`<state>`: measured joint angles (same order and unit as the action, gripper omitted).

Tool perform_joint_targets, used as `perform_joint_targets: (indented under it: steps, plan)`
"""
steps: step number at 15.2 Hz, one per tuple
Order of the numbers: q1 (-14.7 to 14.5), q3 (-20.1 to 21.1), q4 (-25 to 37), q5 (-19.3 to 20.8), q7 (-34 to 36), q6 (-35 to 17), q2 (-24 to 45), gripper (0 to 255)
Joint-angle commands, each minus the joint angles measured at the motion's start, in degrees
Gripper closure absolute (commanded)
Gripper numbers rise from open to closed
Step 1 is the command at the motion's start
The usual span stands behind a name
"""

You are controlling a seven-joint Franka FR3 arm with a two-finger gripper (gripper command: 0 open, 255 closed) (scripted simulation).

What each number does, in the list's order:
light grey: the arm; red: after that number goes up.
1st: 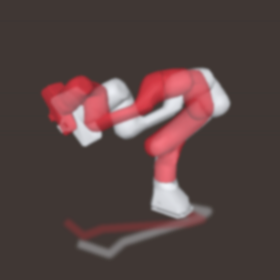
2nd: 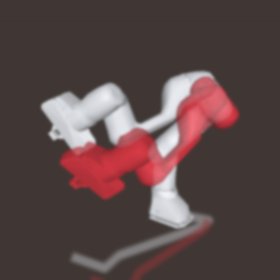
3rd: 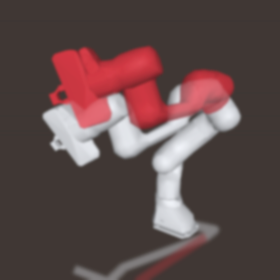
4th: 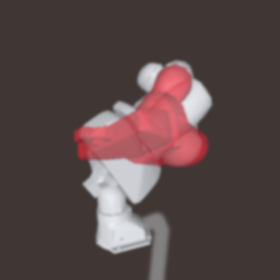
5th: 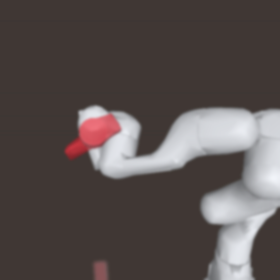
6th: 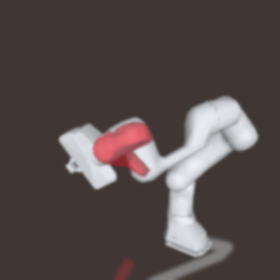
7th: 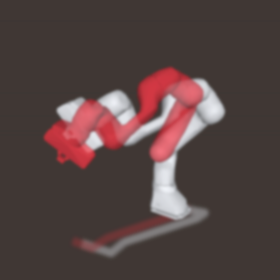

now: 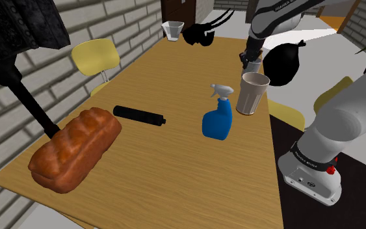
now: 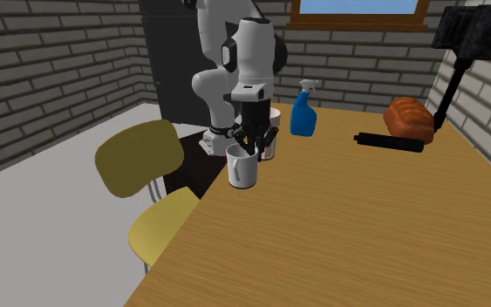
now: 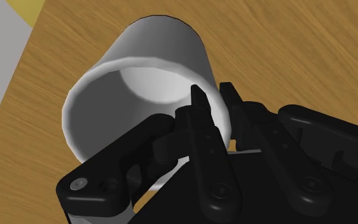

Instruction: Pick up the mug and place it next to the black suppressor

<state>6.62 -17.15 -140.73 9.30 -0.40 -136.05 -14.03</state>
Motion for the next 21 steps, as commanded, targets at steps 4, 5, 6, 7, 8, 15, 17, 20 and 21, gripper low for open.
perform_joint_targets:
  steps: [4,5,6,7,8,15,17,20,21]
  plan:
    - [0.0,0.5,2.3,0.1,0.1,4.4,-2.2,255]
    - [0.0,0.6,2.8,0.1,0.1,5.3,-2.5,255]
    - [0.0,0.6,3.2,0.1,0.1,6.1,-2.9,255]
    - [0.0,0.7,3.7,0.1,0.1,6.9,-3.2,255]
    - [0.0,0.8,4.3,0.1,0.1,7.7,-3.5,255]
    - [-0.1,1.3,8.2,0.0,-0.1,13.4,-5.3,255]
    - [-0.2,1.5,9.4,-0.1,-0.1,15.0,-5.7,255]
    - [-0.2,1.7,11.3,-0.2,-0.2,17.4,-6.2,255]
    - [-0.3,1.7,12.0,-0.2,-0.3,18.2,-6.3,255]
